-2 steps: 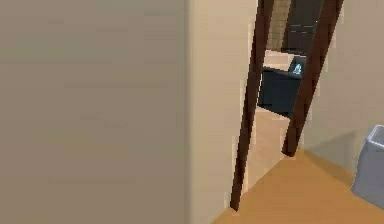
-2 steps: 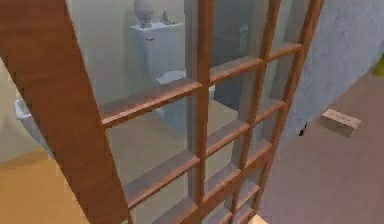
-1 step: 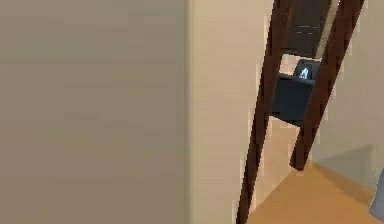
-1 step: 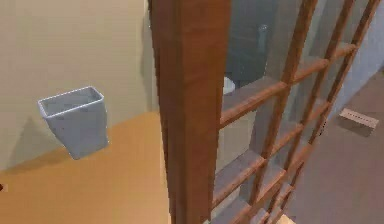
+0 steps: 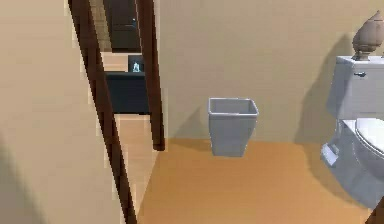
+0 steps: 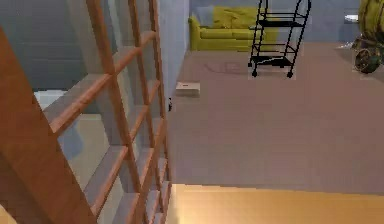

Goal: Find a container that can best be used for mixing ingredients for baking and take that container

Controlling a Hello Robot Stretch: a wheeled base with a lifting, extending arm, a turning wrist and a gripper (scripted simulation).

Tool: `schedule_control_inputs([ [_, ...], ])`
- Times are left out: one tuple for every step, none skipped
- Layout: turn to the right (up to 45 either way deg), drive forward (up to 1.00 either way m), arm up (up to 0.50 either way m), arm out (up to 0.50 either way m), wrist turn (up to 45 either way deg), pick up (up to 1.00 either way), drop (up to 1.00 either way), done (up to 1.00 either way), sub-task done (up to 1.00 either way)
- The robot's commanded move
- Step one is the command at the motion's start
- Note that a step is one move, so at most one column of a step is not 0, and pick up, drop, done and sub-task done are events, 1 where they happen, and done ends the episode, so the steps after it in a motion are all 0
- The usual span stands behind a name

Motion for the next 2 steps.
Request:
schedule_control_inputs([
  [0.0,0.40,0.00,0.00,0.0,0.00,0.00,0.00,0.00],
  [9.0,0.00,0.00,0.00,0.0,0.00,0.00,0.00,0.00],
])
